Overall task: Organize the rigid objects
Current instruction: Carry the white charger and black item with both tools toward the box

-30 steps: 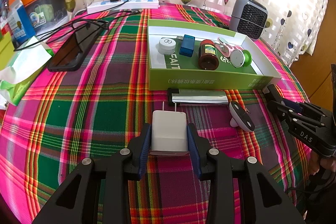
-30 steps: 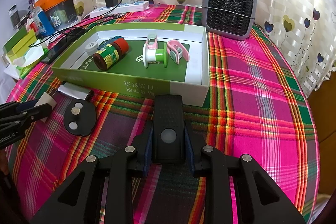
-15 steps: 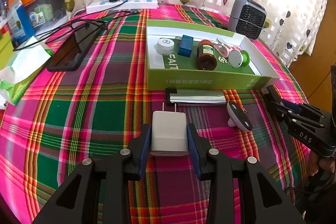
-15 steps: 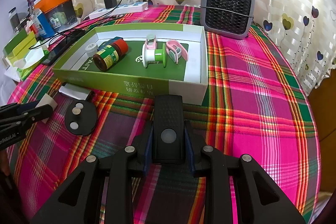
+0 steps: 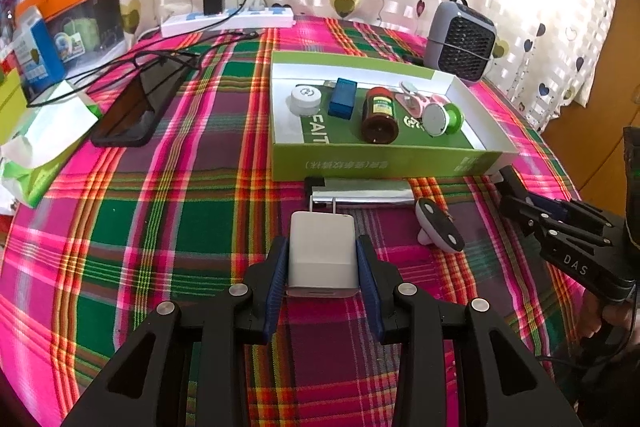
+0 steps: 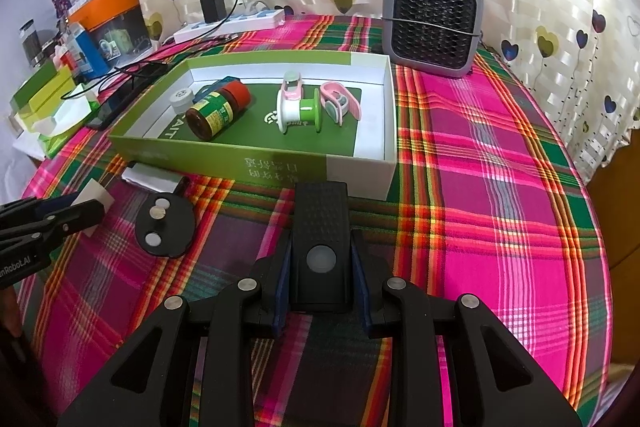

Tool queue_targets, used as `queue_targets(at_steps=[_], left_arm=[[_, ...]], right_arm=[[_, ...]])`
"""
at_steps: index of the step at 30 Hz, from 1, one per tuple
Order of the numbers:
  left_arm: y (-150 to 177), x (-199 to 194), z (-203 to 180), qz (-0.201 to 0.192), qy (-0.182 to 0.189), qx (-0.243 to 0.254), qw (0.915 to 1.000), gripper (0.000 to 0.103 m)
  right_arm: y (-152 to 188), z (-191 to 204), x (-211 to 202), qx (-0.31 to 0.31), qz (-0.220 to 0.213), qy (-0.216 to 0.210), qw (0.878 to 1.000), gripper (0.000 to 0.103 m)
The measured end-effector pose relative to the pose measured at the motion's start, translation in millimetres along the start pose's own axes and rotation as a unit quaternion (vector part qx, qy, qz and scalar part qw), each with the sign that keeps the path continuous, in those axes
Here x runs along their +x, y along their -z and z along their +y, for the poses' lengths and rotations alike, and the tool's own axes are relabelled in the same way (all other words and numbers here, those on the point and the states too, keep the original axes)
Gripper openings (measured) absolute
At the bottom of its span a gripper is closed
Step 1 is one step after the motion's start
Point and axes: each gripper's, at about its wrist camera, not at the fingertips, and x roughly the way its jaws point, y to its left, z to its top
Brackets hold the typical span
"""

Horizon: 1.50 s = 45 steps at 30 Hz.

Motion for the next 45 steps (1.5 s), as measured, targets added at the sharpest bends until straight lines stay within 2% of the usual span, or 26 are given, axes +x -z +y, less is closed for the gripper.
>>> queue_targets(at_steps=[14, 25, 33, 41, 45], left_arm=[[-10, -11, -3, -0.013, 0.019, 0.005, 0.9997, 0.033], [-34, -15, -2, -0.030, 0.030, 0.008, 0.9991, 0.033], [-56, -8, 1, -0.039, 0.031, 0.010, 0.9987, 0.033], [-74, 12, 4, -0.030, 0.037, 0.006, 0.9989, 0.033], [-79, 23, 4, -0.026, 0.042, 0.001, 0.9988, 0.033]], right_arm=[[-6, 1, -16, 0.000, -0.019, -0.008, 1.000, 0.028], [-38, 9, -28, -0.013, -0.047, -0.022, 0.999, 0.028], [-62, 14, -19, -0.013, -0.047, -0.038, 0.998, 0.028], [-89, 22, 0, -0.015, -0.039, -0.061, 0.997, 0.028], [-98, 24, 15, -0.015, -0.027, -0.058, 0.998, 0.028]])
